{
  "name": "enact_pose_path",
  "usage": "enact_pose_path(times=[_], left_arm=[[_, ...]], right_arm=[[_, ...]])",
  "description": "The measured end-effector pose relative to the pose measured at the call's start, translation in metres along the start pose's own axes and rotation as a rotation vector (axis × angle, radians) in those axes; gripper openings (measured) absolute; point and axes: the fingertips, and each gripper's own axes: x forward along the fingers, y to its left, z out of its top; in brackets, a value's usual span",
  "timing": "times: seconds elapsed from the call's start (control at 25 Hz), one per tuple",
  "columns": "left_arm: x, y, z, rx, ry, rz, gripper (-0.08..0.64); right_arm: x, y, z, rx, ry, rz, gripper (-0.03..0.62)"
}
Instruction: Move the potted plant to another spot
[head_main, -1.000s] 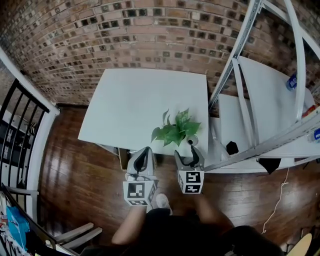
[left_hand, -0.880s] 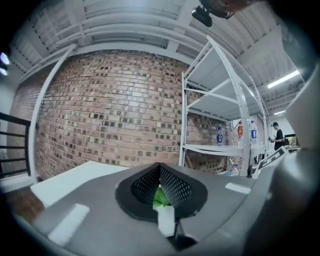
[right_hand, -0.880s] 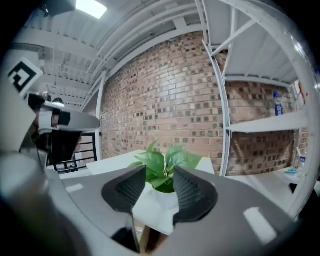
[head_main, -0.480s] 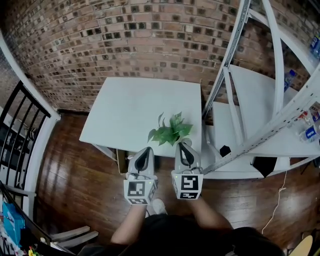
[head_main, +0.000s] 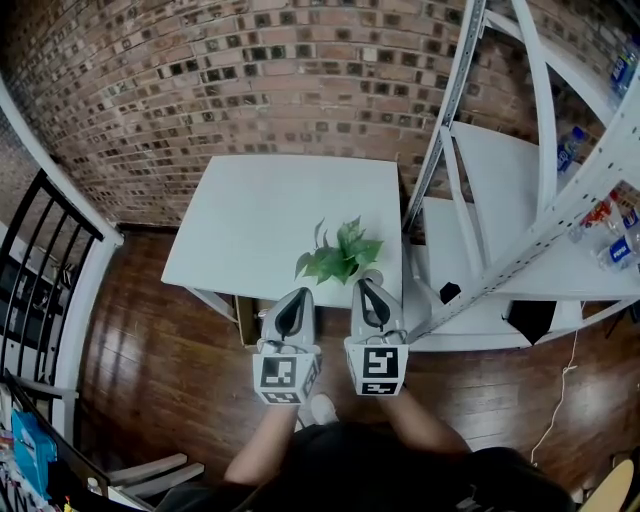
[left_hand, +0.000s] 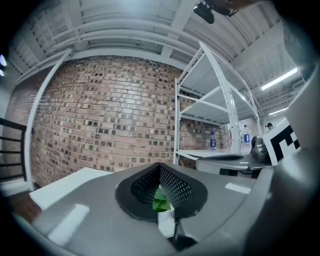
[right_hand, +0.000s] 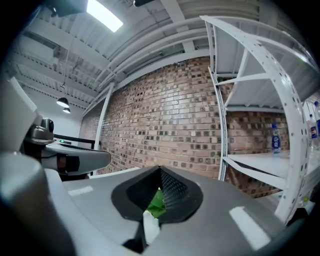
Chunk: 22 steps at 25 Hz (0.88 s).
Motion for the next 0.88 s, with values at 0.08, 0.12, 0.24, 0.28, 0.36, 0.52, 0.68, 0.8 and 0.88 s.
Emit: enact_pose_path(times=[0.08,0.12,0.24,0.28,0.36,0.52,0.68,0.8,0.88], left_arm=[[0.002,-0.002,0.0,0.002,-0.001,-0.008,0.012],[0.003,-0.003,0.0,0.004,-0.003,-0.011,0.012],[0.004,-0.006,0.005,0.005,-0.015,-0.015,0.012],[0.004,-0.007,0.007,0.01,-0.02,-0.012,0.012],[0.004,-0.008,0.009,0.032,-0.023,-0.007,0.012],[0.006,-0.008,0.009,0.042,-0.025,-0.011,0.012],[0.008,-0.007,0.008,0.05,-0.025,-0.017,0.012],[0.01,-0.008,0.004,0.059,-0.03,-0.022,0.012],[0.01,-0.008,0.003,0.054,-0.027,-0.023,0.012]], right_arm=[[-0.002,0.0,0.003,-0.006,-0.009,-0.002,0.002],[-0.002,-0.001,0.005,-0.009,-0.014,-0.003,0.002],[-0.003,-0.003,0.007,-0.018,-0.018,-0.007,0.002],[-0.003,-0.004,0.006,-0.018,-0.015,-0.01,0.002],[-0.004,-0.006,0.006,-0.013,-0.012,-0.013,0.002],[-0.006,-0.009,0.005,-0.006,-0.009,-0.019,0.002],[-0.008,-0.007,0.005,0.001,-0.022,-0.022,0.002],[-0.01,-0.006,0.006,0.004,-0.028,-0.021,0.002],[-0.01,-0.006,0.005,0.004,-0.027,-0.02,0.002]])
